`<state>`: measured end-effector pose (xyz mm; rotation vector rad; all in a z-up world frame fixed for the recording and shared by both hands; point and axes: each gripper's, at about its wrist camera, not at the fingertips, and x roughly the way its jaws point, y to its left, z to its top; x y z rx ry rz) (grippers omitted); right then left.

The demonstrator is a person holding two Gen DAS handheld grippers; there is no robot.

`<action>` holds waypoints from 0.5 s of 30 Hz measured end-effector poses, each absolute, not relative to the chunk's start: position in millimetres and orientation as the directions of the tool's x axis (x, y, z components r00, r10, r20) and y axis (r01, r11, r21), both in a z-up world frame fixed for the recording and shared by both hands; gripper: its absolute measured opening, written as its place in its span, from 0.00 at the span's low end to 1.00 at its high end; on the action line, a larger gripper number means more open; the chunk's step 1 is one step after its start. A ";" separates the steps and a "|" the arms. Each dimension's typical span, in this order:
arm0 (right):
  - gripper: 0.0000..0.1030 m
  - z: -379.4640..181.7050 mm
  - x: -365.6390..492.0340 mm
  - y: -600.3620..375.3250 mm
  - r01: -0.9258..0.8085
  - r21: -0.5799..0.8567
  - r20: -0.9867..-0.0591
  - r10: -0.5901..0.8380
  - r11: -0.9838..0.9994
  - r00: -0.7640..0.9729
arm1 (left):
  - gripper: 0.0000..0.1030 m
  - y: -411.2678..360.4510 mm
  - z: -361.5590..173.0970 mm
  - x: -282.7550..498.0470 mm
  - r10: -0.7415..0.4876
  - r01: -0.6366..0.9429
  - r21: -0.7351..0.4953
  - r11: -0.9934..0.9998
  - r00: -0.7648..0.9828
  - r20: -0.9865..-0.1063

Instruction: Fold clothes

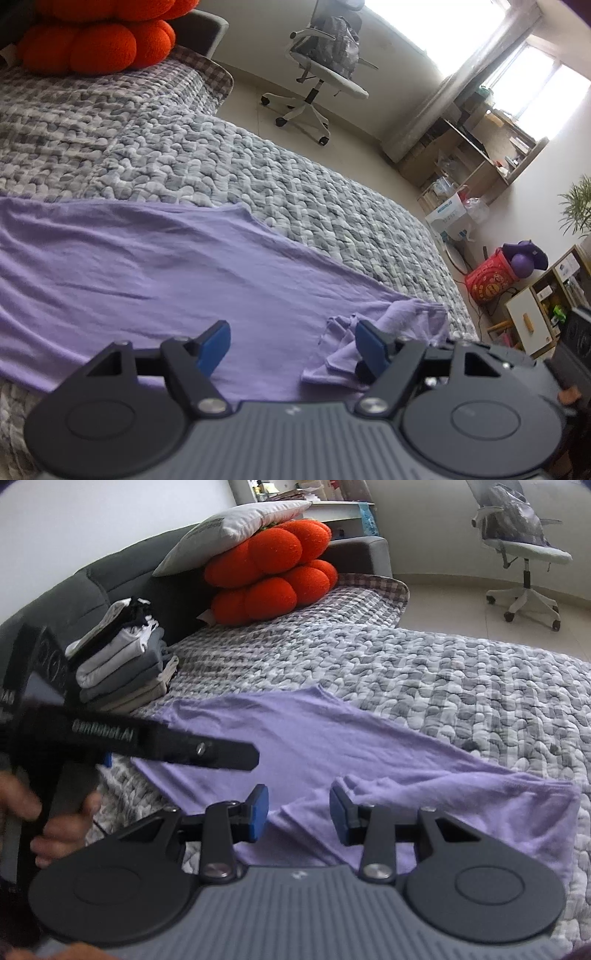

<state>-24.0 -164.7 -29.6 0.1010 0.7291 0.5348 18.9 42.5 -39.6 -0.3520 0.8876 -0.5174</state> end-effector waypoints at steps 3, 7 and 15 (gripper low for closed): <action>0.40 -31.5 -28.3 -158.0 -0.463 0.233 -0.616 0.498 0.855 0.610 | 0.62 41.7 -39.9 19.5 -0.569 0.280 -0.502 0.819 0.517 -0.640; 0.40 -34.8 -31.3 -147.2 -0.507 0.189 -0.627 0.501 0.841 0.597 | 0.55 40.1 -41.1 21.1 -0.576 0.278 -0.510 0.814 0.505 -0.643; 0.14 -57.4 -32.0 -129.5 -0.533 -0.028 -0.682 0.374 0.846 0.628 | 0.54 40.3 -45.2 25.1 -0.613 0.262 -0.562 0.785 0.465 -0.639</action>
